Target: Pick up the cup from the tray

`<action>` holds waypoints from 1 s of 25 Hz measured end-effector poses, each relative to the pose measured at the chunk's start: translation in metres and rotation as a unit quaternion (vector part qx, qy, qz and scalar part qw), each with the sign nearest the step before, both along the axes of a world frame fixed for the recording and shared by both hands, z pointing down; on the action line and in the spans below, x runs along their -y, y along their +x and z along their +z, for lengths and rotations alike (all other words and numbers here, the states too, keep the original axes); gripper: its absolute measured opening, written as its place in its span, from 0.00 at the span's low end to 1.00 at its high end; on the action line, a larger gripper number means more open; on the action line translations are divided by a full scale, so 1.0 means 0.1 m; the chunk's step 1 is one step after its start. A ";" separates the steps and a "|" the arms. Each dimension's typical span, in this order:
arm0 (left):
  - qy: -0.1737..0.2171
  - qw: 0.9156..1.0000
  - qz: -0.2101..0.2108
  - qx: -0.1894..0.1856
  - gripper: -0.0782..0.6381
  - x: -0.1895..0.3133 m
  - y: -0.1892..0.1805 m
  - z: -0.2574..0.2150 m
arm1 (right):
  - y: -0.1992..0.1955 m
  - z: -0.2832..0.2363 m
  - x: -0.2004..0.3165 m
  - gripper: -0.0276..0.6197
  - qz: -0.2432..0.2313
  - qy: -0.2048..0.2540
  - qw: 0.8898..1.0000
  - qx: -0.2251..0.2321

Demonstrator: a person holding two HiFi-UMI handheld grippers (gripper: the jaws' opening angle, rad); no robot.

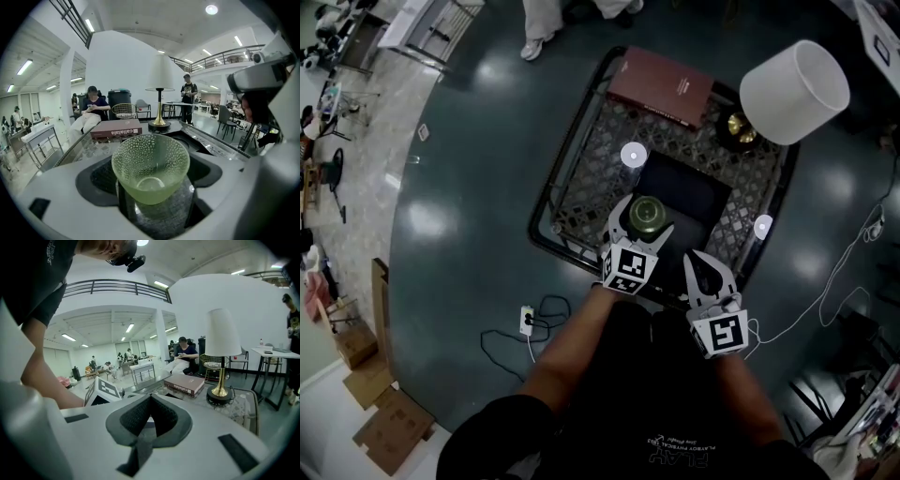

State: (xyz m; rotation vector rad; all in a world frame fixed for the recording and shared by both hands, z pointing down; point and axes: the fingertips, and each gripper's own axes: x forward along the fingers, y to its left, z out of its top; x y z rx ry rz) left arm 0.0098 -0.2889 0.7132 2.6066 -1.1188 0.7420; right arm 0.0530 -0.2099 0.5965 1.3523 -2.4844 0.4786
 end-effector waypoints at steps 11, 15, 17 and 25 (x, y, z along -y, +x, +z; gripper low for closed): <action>0.007 1.000 -0.005 0.006 0.68 0.09 0.03 0.02 | 0.06 -0.03 -0.01 0.04 0.011 0.011 1.000 0.015; 0.007 1.000 -0.009 0.006 0.67 0.07 0.03 0.03 | 0.08 -0.02 -0.04 0.04 0.007 0.004 1.000 0.007; 0.008 1.000 -0.010 0.003 0.67 0.06 0.04 0.01 | 0.09 0.01 -0.07 0.04 0.001 0.000 1.000 0.001; 0.030 0.999 -0.022 -0.031 0.67 0.03 0.01 -0.43 | 0.08 -0.08 -0.05 0.04 0.005 0.014 1.000 0.015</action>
